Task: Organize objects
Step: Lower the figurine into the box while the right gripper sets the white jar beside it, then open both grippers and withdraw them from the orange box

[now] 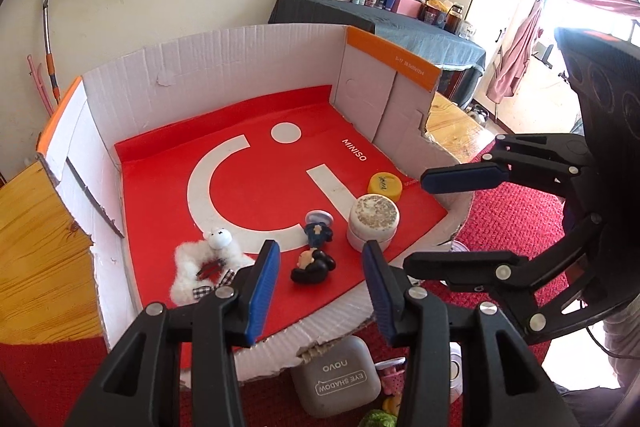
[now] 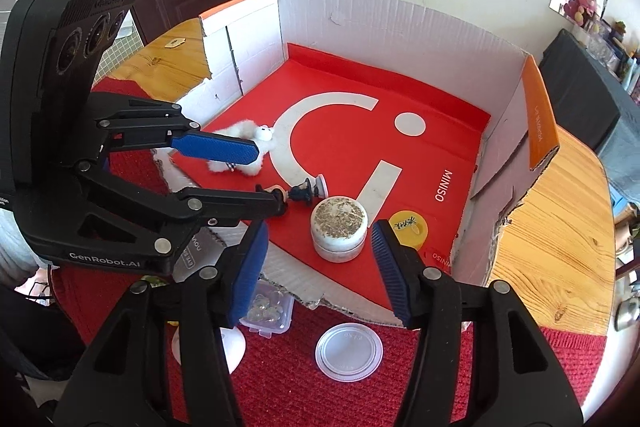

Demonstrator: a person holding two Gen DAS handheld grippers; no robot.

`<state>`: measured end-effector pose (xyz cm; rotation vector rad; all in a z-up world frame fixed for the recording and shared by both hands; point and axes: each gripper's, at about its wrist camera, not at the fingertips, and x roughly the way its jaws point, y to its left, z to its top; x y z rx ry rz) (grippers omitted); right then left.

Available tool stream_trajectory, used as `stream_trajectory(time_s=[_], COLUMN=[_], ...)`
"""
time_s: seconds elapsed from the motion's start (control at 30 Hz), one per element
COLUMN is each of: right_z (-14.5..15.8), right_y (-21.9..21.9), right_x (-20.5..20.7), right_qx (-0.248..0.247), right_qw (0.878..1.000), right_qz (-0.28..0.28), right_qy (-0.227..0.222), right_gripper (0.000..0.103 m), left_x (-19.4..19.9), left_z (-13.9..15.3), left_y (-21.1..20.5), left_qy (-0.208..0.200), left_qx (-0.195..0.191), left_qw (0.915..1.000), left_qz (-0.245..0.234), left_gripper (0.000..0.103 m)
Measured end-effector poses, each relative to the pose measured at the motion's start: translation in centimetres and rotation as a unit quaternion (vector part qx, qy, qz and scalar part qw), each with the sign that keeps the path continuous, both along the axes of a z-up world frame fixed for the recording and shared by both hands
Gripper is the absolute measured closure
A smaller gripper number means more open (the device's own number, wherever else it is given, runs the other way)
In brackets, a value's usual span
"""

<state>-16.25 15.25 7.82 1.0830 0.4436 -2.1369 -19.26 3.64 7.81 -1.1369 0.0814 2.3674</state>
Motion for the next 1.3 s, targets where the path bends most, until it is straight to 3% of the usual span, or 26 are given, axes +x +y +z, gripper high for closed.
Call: stream_trajectory(time_s=[0.27,0.37,0.63,0.93,1.3], right_z=[1.9,2.5,3.8,3.7,1.3], right_y=[0.9,1.3,2.6,4.1,6.6], right_x=[2.6,3.5,6.0,7.6,8.5], right_qx=[-0.02,-0.03,-0.046,-0.066,-0.096], right_qw=[1.0,0.999,0.996,0.99,0.972], right_qz=[-0.01,-0.016,-0.038,-0.081,-0.172], right_qy=[0.021,0.032,0.063,0.093,0.125], right_gripper=[0.042,0.033,0.022,0.013,0.011], left_x=[2.9,4.1,6.7,8.6,10.6], left_z=[2.0,2.6,3.9,3.3,1.4], left_y=[-0.9,-1.2,-1.9,-2.8,-3.8], left_qy=[0.035,0.049,0.078,0.097,0.112], left_qx=[0.009,0.01,0.02,0.033,0.036], left_qw=[0.9992,0.9985,0.9958,0.9914,0.9833], left_qz=[0.016,0.022,0.044,0.082,0.139], left_gripper=[0.045,0.042,0.028,0.021,0.01])
